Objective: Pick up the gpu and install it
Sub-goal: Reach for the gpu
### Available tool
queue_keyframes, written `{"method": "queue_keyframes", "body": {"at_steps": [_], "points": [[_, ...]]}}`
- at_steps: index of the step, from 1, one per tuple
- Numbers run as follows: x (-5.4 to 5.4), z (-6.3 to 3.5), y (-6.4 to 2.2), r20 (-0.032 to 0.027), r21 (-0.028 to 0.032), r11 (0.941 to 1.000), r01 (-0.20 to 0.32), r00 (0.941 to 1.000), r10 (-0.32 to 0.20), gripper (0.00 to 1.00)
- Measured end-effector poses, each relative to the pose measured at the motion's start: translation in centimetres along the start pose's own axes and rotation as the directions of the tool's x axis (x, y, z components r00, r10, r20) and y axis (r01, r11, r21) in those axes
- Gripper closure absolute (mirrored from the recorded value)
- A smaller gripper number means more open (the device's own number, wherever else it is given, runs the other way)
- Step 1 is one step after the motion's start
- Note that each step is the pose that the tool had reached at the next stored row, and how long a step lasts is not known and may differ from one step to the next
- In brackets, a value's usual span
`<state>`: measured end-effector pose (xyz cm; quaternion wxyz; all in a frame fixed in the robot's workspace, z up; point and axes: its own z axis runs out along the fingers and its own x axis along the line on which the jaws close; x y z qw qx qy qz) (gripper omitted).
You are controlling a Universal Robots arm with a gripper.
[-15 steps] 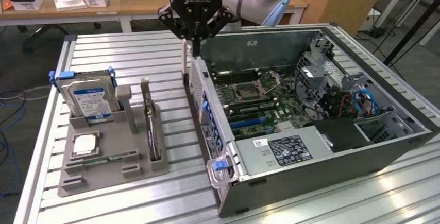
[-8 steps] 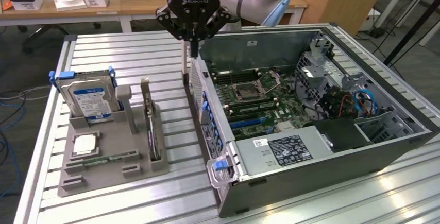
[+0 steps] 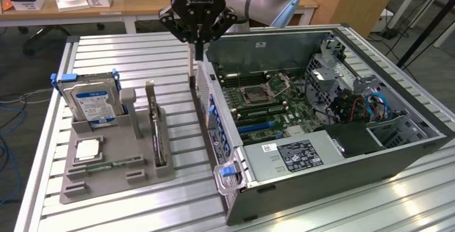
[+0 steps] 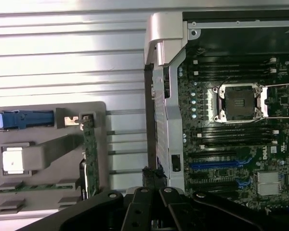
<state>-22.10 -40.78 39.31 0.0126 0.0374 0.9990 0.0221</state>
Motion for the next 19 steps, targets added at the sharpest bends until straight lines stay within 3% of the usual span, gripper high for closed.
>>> {"method": "queue_keyframes", "body": {"at_steps": [19], "points": [[0.88, -0.05, -0.74, 0.0, 0.0, 1.0, 0.0, 1.0, 0.0, 0.89]]}}
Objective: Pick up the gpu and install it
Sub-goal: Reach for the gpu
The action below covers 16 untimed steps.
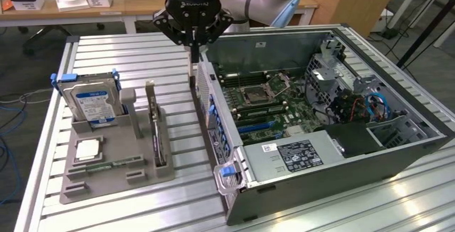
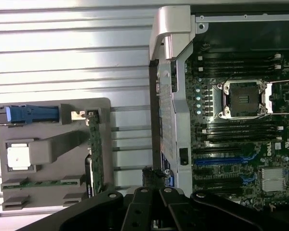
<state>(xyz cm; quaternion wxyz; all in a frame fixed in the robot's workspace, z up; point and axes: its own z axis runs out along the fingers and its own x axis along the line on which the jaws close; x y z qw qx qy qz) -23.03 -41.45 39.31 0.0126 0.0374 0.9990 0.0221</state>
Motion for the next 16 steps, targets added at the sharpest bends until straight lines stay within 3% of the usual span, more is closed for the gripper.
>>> {"method": "queue_keyframes", "body": {"at_steps": [16], "points": [[0.82, -0.04, -0.55, 0.0, 0.0, 1.0, 0.0, 1.0, 0.0, 0.89]]}}
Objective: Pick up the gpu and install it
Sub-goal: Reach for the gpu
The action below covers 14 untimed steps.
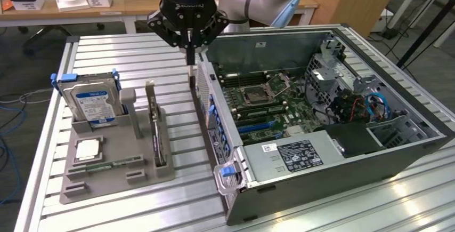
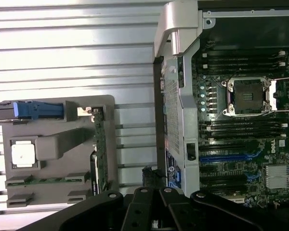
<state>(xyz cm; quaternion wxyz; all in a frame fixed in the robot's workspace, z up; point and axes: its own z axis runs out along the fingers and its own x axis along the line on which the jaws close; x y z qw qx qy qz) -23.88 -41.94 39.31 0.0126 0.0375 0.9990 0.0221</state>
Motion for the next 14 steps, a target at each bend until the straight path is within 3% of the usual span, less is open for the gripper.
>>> {"method": "queue_keyframes", "body": {"at_steps": [14], "points": [[1.1, -0.03, -0.41, 0.0, 0.0, 1.0, 0.0, 1.0, 0.0, 0.89]]}}
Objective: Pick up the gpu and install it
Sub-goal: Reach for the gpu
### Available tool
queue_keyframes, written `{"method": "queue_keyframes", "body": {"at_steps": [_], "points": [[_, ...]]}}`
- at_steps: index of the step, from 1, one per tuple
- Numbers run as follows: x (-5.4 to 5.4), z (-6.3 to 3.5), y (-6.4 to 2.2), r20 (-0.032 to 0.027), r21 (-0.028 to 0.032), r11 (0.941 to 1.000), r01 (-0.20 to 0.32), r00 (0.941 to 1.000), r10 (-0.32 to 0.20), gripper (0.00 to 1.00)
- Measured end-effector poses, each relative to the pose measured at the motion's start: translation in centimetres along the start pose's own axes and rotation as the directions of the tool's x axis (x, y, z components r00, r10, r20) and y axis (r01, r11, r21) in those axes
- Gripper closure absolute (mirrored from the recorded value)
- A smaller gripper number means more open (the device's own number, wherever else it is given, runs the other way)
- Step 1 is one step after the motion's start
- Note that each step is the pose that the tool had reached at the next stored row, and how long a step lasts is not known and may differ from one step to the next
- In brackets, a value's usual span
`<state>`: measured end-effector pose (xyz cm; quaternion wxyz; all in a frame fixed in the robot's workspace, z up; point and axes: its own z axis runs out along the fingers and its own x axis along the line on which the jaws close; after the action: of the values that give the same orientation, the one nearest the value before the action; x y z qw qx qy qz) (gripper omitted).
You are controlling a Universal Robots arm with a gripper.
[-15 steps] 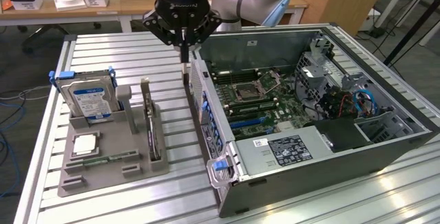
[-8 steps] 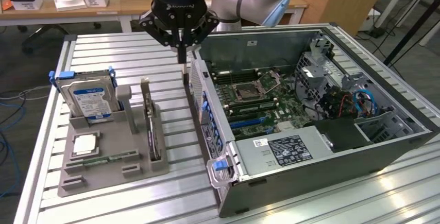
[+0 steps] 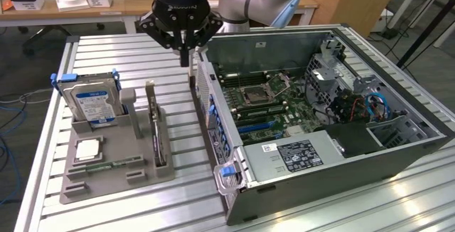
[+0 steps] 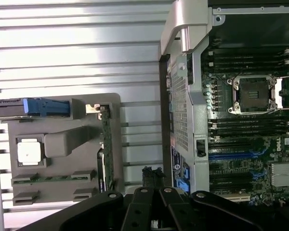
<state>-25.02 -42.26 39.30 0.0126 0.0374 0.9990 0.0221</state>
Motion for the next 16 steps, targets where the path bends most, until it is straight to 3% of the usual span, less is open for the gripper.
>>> {"method": "queue_keyframes", "body": {"at_steps": [16], "points": [[1.6, -0.05, -0.35, -0.0001, 0.0, 1.0, 0.0, 1.0, 0.0, 0.89]]}}
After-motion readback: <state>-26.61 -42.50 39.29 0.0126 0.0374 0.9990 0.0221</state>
